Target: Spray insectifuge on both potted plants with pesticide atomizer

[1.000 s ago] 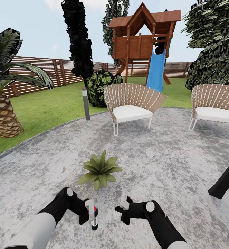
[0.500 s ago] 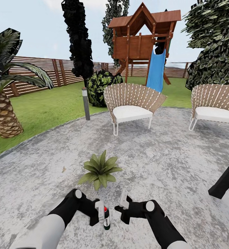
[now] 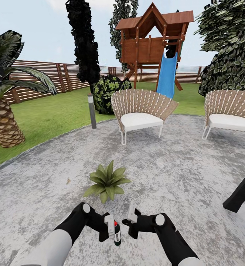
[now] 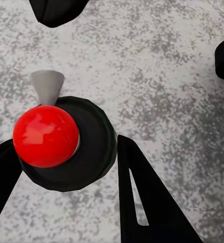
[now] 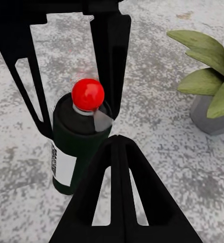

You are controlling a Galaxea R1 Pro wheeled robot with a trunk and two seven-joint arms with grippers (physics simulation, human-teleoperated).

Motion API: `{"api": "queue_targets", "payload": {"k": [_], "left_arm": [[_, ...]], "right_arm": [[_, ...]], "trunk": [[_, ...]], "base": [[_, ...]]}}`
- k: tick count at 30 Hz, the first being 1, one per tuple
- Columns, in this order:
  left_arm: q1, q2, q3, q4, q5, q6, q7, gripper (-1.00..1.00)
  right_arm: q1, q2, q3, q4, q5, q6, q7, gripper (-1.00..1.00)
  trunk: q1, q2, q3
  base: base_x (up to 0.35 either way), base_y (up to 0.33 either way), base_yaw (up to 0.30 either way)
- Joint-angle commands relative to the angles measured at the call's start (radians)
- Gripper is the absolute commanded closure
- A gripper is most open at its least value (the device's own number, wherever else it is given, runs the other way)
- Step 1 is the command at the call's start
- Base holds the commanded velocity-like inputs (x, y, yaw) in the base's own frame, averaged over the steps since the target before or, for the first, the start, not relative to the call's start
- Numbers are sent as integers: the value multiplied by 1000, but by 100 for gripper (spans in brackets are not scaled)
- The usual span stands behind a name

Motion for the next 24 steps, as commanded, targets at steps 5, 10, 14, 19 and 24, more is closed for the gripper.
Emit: {"api": "queue_targets", "payload": {"k": [5, 10, 14, 19, 24], "left_arm": [[-2, 0, 7, 3, -2, -10, 4, 100], [-2, 0, 7, 3, 8, -11, 4, 100], [-2, -1, 7, 3, 13, -12, 3, 100], [-2, -3, 7, 4, 44, -34, 1, 100], [-1, -9, 8, 7, 51, -65, 0, 100]], "right_arm": [[0, 12, -1, -1, 10, -10, 1, 100], [-1, 12, -1, -1, 10, -10, 1, 100], [-1, 12, -1, -1, 10, -10, 1, 100], [-1, 12, -1, -1, 10, -10, 1, 100], [0, 12, -1, -1, 10, -10, 1, 100]], "trunk": [[0, 0, -1], [0, 0, -1], [0, 0, -1], [0, 0, -1], [0, 0, -1]], "base": [[0, 0, 0], [0, 0, 0], [0, 0, 0], [0, 0, 0], [0, 0, 0]]}}
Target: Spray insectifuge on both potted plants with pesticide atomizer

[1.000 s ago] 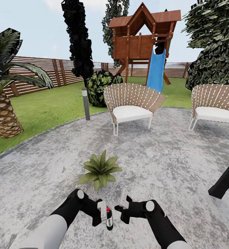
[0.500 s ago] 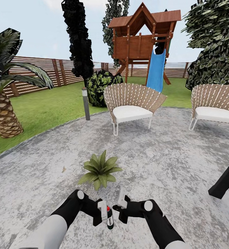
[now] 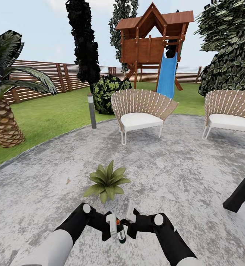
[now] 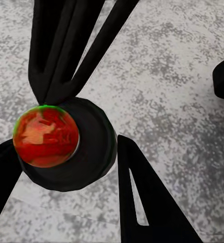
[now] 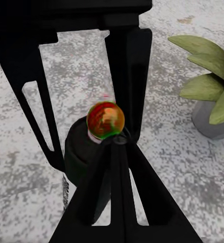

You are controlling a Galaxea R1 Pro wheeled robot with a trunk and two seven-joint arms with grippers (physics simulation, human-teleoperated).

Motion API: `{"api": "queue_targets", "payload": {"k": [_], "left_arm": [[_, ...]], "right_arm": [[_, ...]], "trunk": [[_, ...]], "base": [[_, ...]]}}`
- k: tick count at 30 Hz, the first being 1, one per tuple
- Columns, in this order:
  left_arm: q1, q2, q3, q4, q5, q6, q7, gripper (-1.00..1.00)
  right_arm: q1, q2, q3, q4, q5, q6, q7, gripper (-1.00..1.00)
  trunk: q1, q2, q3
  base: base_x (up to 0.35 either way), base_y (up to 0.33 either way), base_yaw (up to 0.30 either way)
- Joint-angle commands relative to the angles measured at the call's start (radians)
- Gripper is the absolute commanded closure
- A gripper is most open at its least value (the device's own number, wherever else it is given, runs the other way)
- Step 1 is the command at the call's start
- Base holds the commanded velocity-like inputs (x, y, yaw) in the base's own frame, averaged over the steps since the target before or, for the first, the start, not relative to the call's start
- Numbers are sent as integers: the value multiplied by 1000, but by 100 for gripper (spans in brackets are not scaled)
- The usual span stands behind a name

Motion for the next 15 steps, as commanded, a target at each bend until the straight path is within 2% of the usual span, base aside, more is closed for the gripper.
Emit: {"api": "queue_targets", "payload": {"k": [1, 8, 12, 13, 15], "left_arm": [[0, -2, 6, 0, -9, -11, -4, 100], [-1, 0, 6, 0, -9, -11, -3, 100], [-2, 14, 8, 0, -17, -12, -2, 100], [-2, 27, 8, -1, -21, -12, -2, 100], [-2, 72, 5, -1, -25, -12, -2, 100]], "right_arm": [[-1, 0, -1, -1, 10, -9, 1, 100], [-1, 0, -1, -1, 10, -9, 1, 100], [-1, 0, -1, 0, 10, -9, 1, 100], [-1, 0, -1, 0, 10, -9, 1, 100], [-1, 0, -1, 0, 10, -9, 1, 100]], "trunk": [[0, 0, -1], [0, 0, -1], [0, 0, -1], [0, 0, -1], [0, 0, -1]], "base": [[0, 0, 0], [0, 0, 0], [0, 0, 0], [0, 0, 0], [0, 0, 0]]}}
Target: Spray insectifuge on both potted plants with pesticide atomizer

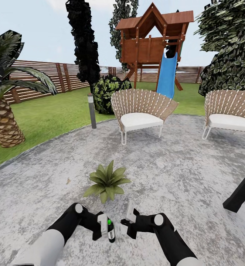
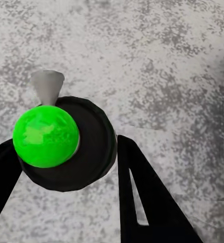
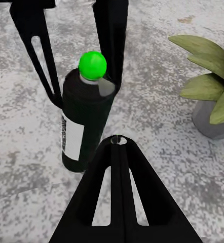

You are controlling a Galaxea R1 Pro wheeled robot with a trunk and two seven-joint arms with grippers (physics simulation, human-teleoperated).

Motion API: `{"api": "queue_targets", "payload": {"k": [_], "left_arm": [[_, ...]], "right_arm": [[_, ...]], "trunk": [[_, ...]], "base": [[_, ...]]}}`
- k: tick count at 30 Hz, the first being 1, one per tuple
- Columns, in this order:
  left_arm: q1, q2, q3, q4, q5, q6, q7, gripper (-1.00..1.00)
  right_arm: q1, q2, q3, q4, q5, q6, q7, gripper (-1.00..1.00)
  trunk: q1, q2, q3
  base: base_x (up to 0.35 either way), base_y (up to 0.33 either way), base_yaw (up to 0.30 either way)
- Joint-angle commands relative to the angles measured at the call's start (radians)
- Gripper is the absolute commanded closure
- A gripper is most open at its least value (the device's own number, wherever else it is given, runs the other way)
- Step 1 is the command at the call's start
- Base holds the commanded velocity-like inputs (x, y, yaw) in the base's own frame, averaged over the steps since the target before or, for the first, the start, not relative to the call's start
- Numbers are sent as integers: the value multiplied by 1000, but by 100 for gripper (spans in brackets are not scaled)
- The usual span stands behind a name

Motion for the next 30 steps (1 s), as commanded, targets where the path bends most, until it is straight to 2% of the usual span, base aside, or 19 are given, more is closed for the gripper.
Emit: {"api": "queue_targets", "payload": {"k": [1, 6, 7, 13, 15, 17, 18, 19, 20, 21, 22, 23, 24, 25, 26, 27, 28, 29, 30], "left_arm": [[1, 21, 5, -1, -8, -10, -3, 100], [4, 113, 3, 0, -11, -9, -2, 100], [4, 132, 3, 0, -11, -9, -2, 100], [8, 222, 8, 0, -10, -3, 1, 100], [10, 231, 13, 0, -3, 2, 31, 100], [10, 229, 19, 1, 5, 15, 120, 100], [10, 226, 29, 5, 7, 51, 182, 100], [10, 224, 40, 10, 9, 92, 219, 100], [10, 220, 60, 21, 13, 163, 260, 100], [10, 215, 81, 27, 27, 226, 283, 100], [9, 212, 97, 30, 44, 260, 292, 100], [7, 209, 120, 32, 77, 296, 300, 100], [4, 207, 132, 32, 102, 315, 303, 100], [1, 207, 148, 29, 141, 351, 306, 100], [-1, 207, 154, 27, 166, 385, 307, 100], [-5, 207, 159, 24, 197, 451, 307, 100], [-7, 207, 161, 22, 214, 501, 306, 100], [-10, 206, 162, 19, 232, 575, 306, 100], [-18, 204, 163, 14, 245, 641, 305, 100]], "right_arm": [[0, 0, -1, -1, 10, -9, 1, 100], [0, 0, -1, -1, 10, -9, 1, 100], [0, 0, -1, -1, 11, -9, 1, -100], [0, -1, -10, 3, 15, -12, -9, -100], [0, -6, -12, 7, 19, -12, -48, -100], [1, -34, -13, 27, 19, -12, -162, -100], [2, -62, -14, 70, 16, -12, -255, -100], [2, -77, -18, 112, 14, -12, -320, -100], [2, -92, -36, 187, 12, -13, -420, -100], [3, -100, -69, 270, 11, -13, -527, -100], [3, -103, -96, 327, 11, -13, -602, -100], [3, -106, -139, 415, 11, -14, -717, -100], [3, -107, -166, 472, 11, -15, -792, -100], [3, -108, -204, 545, 11, -15, -901, -100], [3, -109, -226, 586, 11, -15, -967, -100], [3, -109, -256, 640, 10, -15, -1052, -100], [3, -109, -277, 671, 9, -15, -1097, -100], [3, -110, -320, 706, 7, -15, -1150, -100], [3, -110, -382, 726, -4, -15, -1186, -100]], "trunk": [[0, 0, -1], [0, 0, -1], [0, 0, -1], [0, 0, -1], [0, 0, -1], [0, 0, -1], [0, 0, -1], [0, 0, -1], [0, 0, -1], [0, 0, -1], [0, 0, -1], [0, 0, -1], [0, 0, -1], [0, 0, -1], [0, 0, -1], [0, 0, -1], [0, 0, -1], [0, 0, -1], [0, 0, -1]], "base": [[0, 0, 0], [0, 0, 0], [0, 0, 0], [0, 0, 0], [0, 0, 0], [0, 0, 0], [0, 0, 0], [0, 0, 0], [0, 0, 0], [0, 0, 0], [0, 0, 0], [0, 0, 0], [0, 0, 0], [0, 0, 0], [0, 0, 0], [0, 0, 0], [0, 0, 0], [0, 0, 0], [0, 0, 0]]}}
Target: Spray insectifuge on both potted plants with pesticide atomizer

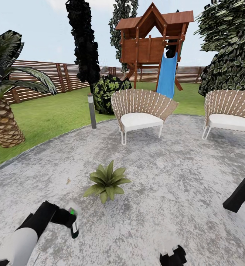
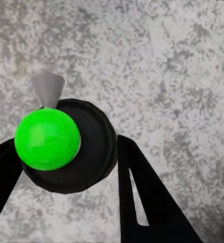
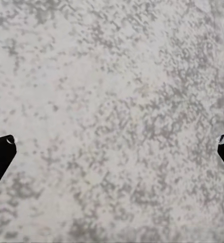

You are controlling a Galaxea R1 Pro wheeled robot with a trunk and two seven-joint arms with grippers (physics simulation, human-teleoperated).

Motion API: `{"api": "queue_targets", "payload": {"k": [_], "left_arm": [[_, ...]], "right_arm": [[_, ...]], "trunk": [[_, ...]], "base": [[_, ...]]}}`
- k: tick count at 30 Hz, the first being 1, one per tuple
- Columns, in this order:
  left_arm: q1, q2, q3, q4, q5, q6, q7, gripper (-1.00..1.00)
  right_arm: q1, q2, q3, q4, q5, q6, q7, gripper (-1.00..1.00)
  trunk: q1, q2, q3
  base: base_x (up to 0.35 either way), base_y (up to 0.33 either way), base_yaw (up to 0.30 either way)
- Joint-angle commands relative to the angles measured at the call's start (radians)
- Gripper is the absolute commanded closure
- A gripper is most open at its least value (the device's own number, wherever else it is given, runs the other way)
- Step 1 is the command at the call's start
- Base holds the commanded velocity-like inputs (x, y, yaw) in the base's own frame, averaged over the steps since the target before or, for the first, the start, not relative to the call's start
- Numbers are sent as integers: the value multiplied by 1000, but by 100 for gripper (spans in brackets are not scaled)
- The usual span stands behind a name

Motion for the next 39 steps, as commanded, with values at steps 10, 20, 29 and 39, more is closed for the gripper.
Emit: {"api": "queue_targets", "payload": {"k": [10, 20, 29, 39], "left_arm": [[-101, -17, -6, -9, 3, 414, -45, 100], [-116, -42, -125, -14, 1, 532, -54, 100], [-134, -49, -130, -7, 3, 542, -55, 100], [-118, -45, -190, 34, 4, 542, -112, 100]], "right_arm": [[0, -31, -234, 23, -39, 0, -39, -100], [3, -61, -236, 33, -41, -4, -40, -100], [3, -59, -236, 61, -43, -4, -41, -100], [3, -61, -237, 61, -70, -4, -42, -100]], "trunk": [[0, 0, -1], [0, 0, -1], [0, 0, -1], [0, 0, -1]], "base": [[0, 0, 0], [154, 0, 0], [336, -56, 0], [206, -32, -151]]}}
